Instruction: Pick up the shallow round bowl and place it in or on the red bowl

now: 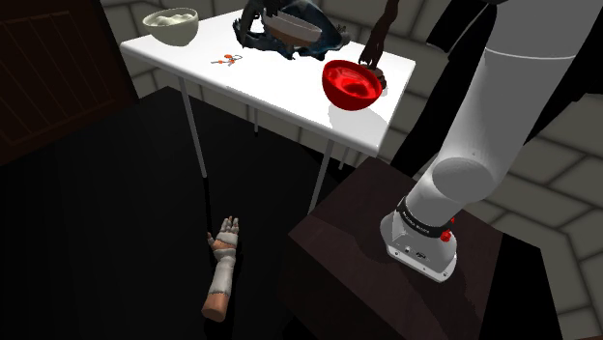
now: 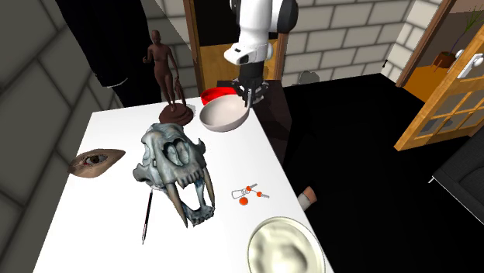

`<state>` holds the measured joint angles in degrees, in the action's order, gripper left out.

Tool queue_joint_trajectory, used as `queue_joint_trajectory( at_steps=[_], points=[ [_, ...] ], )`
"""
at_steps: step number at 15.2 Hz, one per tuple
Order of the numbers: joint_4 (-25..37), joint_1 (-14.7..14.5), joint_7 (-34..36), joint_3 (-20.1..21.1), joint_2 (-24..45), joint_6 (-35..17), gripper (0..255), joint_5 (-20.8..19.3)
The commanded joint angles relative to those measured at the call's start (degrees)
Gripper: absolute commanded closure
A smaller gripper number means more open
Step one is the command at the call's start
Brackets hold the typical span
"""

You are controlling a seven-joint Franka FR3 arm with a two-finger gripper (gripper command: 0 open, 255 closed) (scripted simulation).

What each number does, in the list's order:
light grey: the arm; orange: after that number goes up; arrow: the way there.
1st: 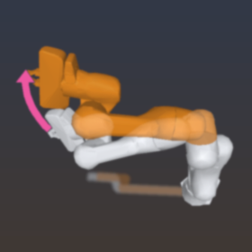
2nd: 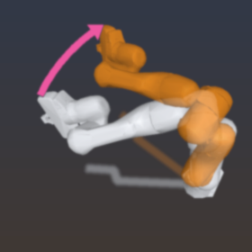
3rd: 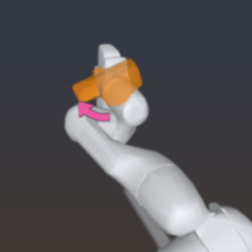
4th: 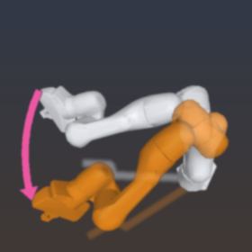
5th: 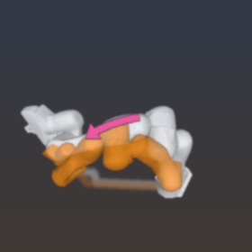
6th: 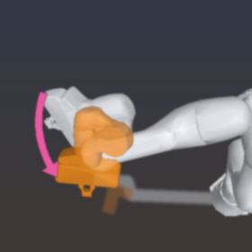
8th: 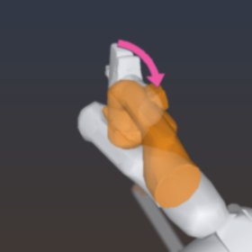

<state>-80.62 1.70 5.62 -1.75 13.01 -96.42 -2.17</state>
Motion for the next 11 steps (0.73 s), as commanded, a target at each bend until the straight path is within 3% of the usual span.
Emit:
queue_joint_trajectory(
  at_steps=[1,2,11],
  points=[
    [1.9,0.03,-0.11,-0.02,0.23,1.66,255,0.01],
    [2.32,0.03,-0.12,-0.02,0.3,2.01,255,0.02],
    [-20.99,0.9,-1.71,-0.83,-21.21,0.12,255,-0.69]
  ],
)
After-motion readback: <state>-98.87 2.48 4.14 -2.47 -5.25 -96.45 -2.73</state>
